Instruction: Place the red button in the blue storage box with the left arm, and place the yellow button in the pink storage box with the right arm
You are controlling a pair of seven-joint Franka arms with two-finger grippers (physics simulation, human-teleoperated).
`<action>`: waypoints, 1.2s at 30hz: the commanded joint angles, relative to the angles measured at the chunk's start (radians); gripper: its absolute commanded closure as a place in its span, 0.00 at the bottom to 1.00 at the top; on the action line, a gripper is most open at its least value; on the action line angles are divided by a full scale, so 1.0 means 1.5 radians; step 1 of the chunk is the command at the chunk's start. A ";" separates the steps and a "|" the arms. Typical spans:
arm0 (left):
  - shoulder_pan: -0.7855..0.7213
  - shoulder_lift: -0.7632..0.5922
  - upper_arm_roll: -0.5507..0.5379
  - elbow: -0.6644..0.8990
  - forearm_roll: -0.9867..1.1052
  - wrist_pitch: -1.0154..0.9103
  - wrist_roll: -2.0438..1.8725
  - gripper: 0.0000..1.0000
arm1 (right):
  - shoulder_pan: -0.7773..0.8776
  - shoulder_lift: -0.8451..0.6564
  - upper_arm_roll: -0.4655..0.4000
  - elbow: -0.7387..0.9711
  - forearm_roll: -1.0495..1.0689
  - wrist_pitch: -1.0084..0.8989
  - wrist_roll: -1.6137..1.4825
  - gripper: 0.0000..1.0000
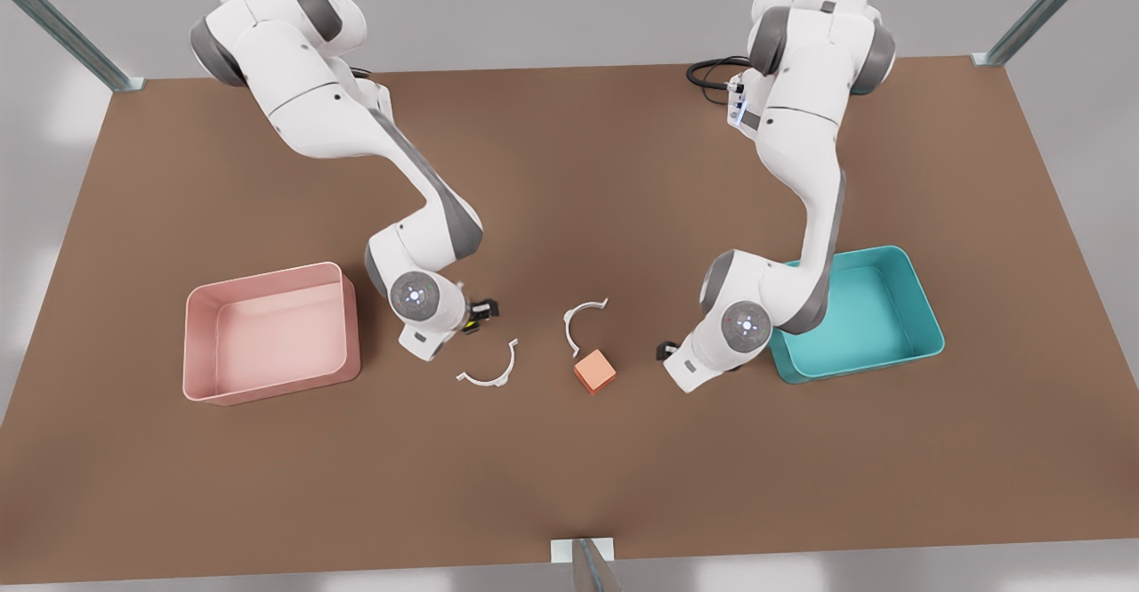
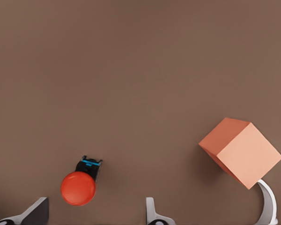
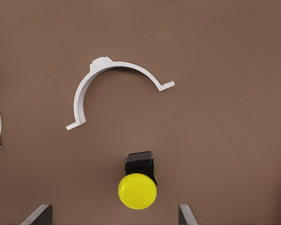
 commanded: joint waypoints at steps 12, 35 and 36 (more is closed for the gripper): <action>0.018 0.001 0.003 -0.064 -0.001 0.083 -0.086 0.00 | -0.031 -0.018 0.015 -0.114 -0.002 0.131 -0.004 0.00; 0.036 0.046 0.003 -0.050 -0.003 0.124 -0.086 0.47 | -0.019 0.029 0.016 -0.151 -0.029 0.231 0.002 0.27; 0.036 0.046 0.003 -0.050 -0.003 0.124 -0.086 0.49 | -0.019 0.029 0.016 -0.151 -0.029 0.231 0.002 0.31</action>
